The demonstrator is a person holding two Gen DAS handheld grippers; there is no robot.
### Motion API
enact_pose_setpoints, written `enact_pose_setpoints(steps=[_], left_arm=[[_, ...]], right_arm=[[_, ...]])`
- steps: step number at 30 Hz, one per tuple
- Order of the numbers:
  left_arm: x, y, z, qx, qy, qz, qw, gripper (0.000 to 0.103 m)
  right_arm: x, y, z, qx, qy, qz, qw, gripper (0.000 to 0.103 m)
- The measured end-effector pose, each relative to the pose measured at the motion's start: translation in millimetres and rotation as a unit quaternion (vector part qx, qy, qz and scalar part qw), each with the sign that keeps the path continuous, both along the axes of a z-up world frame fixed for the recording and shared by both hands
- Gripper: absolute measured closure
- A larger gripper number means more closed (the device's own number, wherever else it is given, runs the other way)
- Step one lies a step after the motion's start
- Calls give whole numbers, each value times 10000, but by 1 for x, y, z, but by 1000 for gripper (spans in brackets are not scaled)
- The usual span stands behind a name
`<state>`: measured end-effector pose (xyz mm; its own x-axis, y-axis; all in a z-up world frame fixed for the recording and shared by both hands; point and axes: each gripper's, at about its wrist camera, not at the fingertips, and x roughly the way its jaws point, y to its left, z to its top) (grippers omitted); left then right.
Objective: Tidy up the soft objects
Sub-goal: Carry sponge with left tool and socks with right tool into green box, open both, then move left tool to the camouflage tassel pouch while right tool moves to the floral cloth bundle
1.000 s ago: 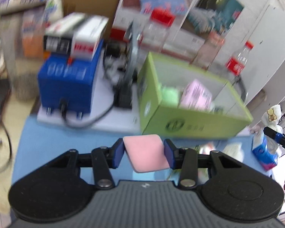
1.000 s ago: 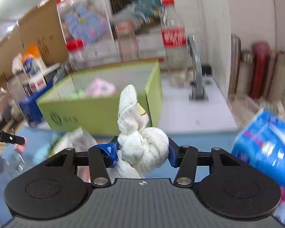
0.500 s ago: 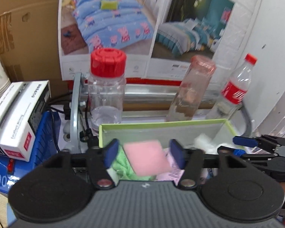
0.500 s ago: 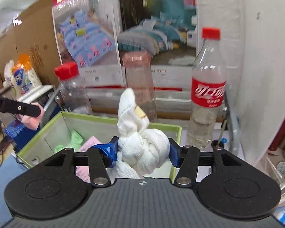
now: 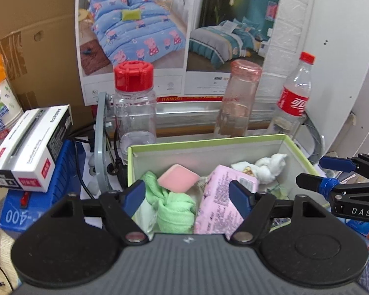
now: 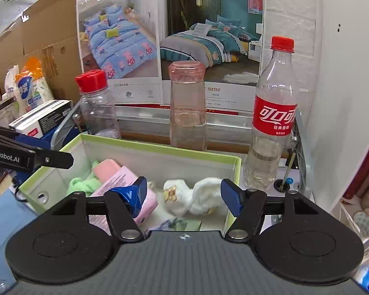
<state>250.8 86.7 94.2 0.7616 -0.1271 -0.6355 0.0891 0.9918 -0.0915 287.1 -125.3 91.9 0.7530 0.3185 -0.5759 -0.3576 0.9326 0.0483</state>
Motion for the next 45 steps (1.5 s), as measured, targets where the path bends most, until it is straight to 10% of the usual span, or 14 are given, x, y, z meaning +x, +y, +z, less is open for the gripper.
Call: enact_pose_setpoints(steps=[23, 32, 45], left_arm=[[-152, 56, -59, -260, 320, 759, 9963, 5], [-102, 26, -56, 217, 654, -138, 9975, 5], [-35, -17, -101, 758, 1354, -550, 9864, 4]], right_arm=[[-136, -3, -11, 116, 243, -9, 9996, 48], [-107, 50, -28, -714, 732, 863, 9910, 48], [-113, -23, -33, 235, 530, -151, 9982, 47]])
